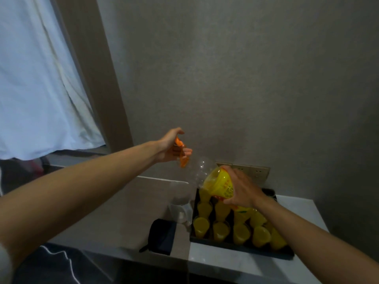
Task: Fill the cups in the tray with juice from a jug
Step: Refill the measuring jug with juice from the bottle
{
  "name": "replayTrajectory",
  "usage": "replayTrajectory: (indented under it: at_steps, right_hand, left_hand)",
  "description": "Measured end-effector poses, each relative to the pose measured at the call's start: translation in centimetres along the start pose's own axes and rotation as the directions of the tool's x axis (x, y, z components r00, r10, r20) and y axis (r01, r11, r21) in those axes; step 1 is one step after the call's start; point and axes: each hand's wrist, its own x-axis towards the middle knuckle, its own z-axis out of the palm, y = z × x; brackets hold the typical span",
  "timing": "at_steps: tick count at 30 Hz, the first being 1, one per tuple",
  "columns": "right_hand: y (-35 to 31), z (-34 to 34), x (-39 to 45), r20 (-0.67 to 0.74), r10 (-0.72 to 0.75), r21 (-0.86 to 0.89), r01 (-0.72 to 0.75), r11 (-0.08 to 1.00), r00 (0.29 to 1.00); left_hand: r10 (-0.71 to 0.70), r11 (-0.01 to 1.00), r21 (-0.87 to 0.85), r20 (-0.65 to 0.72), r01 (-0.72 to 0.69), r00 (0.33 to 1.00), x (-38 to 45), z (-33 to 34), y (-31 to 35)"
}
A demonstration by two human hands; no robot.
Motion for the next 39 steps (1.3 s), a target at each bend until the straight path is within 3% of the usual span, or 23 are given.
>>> replayTrajectory:
  at_steps: [12, 39]
  right_hand:
    - [0.8, -2.6, -1.1, 0.121, -0.010, -0.293, 0.046, 0.955, 0.993]
    - [-0.8, -3.8, -0.6, 0.236, -0.065, -0.447, 0.168, 0.879, 0.969]
  left_hand:
    - [-0.028, 0.997, 0.071, -0.006, 0.028, 1.000, 1.5, 1.0, -4.1]
    - [-0.070, 0.991, 0.111, -0.058, 0.076, 0.996, 3.2, 0.0, -8.6]
